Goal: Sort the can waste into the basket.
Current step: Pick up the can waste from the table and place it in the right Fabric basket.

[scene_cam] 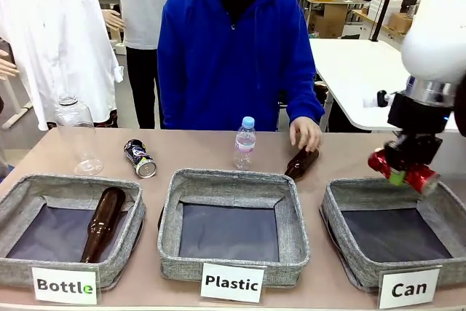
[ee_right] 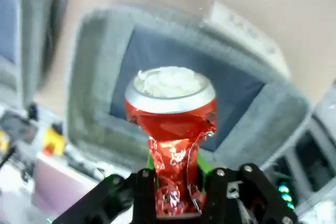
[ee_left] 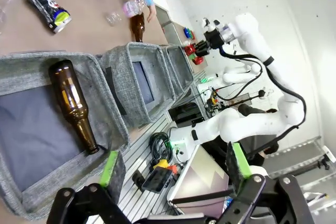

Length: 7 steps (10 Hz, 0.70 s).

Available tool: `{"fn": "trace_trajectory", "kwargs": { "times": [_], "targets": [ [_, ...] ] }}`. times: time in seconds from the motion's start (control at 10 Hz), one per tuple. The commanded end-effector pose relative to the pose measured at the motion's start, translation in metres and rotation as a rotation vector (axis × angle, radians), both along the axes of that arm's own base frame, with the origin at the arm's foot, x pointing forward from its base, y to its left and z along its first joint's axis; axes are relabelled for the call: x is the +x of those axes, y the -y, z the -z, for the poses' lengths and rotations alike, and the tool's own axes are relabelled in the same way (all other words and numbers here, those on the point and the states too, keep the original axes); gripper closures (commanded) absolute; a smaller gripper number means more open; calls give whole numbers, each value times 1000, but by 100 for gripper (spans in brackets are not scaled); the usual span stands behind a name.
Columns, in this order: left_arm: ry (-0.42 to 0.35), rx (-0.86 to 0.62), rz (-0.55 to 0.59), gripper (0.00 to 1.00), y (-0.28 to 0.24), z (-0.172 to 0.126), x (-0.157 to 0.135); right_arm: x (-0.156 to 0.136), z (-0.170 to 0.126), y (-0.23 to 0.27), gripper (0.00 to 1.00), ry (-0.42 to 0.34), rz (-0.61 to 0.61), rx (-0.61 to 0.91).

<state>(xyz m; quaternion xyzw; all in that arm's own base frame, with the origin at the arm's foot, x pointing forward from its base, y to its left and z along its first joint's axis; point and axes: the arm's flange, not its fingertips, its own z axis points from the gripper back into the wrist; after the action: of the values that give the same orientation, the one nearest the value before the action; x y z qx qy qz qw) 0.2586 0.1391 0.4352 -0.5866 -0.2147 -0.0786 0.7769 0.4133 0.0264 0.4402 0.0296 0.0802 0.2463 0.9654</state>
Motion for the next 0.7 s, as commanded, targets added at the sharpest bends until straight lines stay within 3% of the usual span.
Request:
{"fn": "trace_trajectory", "kwargs": {
  "times": [0.0, 0.2, 0.6],
  "targets": [
    [-10, -9, -1, 0, 1, -2, -2, -24, -1, 20, 100, -13, -804, 21],
    [-10, -9, -1, 0, 1, -2, -2, -32, 1, 23, 100, 32, -902, 27],
    [-10, -9, -1, 0, 1, -2, -2, -29, 3, 21, 100, 56, -926, 42]
  ]
}}
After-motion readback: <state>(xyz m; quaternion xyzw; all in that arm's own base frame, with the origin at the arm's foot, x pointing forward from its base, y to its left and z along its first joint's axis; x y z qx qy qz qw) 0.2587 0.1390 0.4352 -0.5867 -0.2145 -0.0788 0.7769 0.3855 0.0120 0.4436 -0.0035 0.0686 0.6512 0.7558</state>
